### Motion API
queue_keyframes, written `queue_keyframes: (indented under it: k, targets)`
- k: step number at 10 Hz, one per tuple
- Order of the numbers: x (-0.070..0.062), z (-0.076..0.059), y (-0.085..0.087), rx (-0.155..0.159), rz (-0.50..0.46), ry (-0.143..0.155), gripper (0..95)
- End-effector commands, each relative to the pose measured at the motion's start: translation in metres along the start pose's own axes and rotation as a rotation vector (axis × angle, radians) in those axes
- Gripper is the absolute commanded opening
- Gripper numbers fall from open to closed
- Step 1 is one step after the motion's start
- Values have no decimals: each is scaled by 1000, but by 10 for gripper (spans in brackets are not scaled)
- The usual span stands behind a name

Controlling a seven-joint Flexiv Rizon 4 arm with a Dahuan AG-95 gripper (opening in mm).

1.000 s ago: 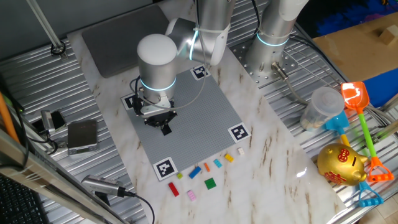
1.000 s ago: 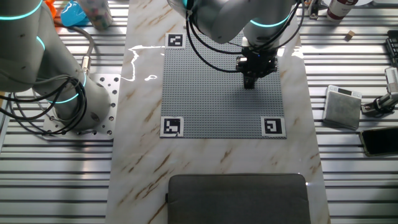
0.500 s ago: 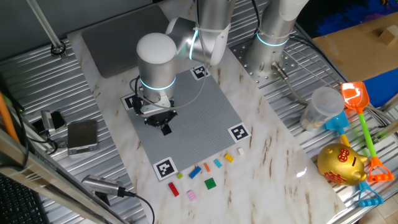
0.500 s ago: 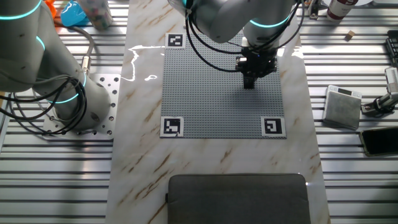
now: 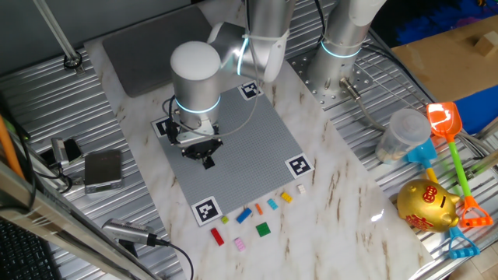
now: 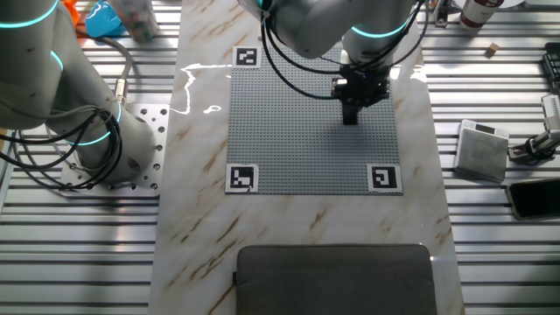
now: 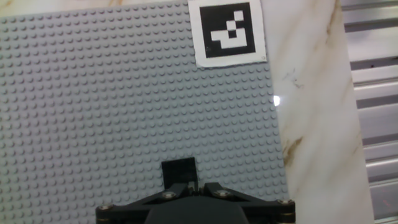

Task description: Build with small Lego blocks

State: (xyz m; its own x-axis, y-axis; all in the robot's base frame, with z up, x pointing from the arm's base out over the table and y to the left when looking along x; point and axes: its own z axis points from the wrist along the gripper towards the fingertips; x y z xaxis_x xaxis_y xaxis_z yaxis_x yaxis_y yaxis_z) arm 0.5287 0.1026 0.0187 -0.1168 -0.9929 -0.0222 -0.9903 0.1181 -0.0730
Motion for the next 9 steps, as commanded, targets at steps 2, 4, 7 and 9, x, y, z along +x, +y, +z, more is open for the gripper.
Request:
queue_keyframes:
  k: [2, 4, 7, 9]
  targets:
    - [-6, 3, 2, 6, 0, 0, 0]
    - [-8, 5, 4, 8, -3, -2, 0]
    - [-10, 6, 7, 10, -18, -4, 0]
    - [-10, 11, 12, 21, -16, -7, 0]
